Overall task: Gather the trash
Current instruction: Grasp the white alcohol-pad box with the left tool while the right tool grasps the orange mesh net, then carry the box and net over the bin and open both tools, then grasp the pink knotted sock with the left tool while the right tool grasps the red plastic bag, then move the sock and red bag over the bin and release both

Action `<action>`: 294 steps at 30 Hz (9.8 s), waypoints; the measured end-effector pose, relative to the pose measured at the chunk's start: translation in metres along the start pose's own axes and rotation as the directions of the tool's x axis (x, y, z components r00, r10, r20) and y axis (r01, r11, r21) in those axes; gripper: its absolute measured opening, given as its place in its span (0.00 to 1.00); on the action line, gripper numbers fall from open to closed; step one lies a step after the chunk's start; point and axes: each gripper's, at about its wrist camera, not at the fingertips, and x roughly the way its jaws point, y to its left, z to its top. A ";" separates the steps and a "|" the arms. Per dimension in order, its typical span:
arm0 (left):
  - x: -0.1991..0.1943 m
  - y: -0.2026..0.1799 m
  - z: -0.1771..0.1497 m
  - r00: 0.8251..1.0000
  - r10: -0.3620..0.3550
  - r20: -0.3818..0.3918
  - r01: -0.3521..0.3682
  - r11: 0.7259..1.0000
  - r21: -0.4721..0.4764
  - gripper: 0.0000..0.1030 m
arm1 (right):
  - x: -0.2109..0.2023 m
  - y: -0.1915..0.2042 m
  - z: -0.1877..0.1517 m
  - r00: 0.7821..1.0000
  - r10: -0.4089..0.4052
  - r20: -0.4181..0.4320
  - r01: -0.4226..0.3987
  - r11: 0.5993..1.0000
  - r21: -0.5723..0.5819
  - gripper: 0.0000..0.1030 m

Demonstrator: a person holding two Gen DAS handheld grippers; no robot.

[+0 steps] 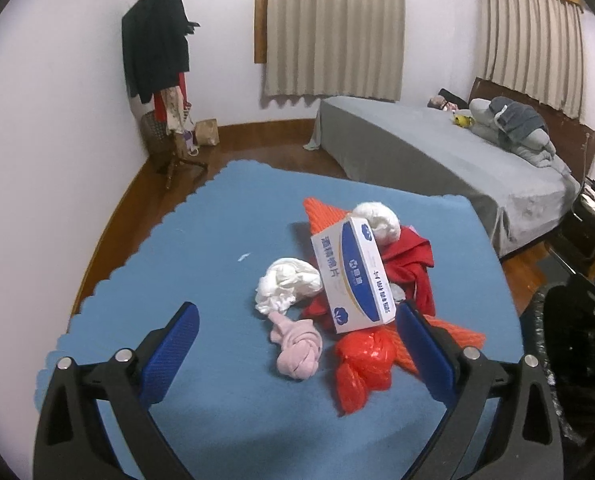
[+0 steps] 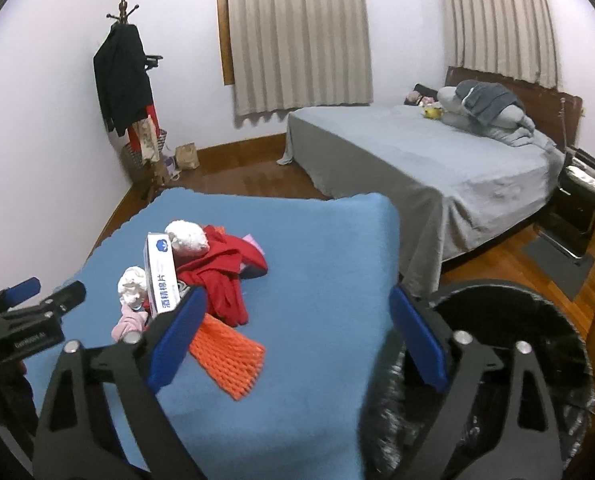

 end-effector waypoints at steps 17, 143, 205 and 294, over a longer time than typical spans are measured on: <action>0.104 -0.053 -0.005 0.995 -0.009 -0.101 0.016 0.998 0.060 0.90 | 0.071 -0.017 -0.012 0.994 -0.040 -0.099 0.042 0.999 0.018 0.80; 0.005 -0.070 -0.011 0.962 -0.273 0.027 0.265 0.950 0.162 0.90 | -0.028 -0.105 -0.045 0.993 -0.109 -0.045 0.114 0.987 0.112 0.95; 0.073 0.120 -0.052 0.992 -0.072 -0.099 0.064 0.995 -0.077 0.27 | 0.121 0.128 -0.060 0.921 0.295 -0.253 -0.319 0.946 -0.055 0.36; -0.012 -0.207 0.001 0.855 -0.517 0.037 0.493 0.833 0.251 0.90 | -0.068 -0.221 -0.063 0.943 -0.332 -0.012 0.323 0.909 0.265 0.95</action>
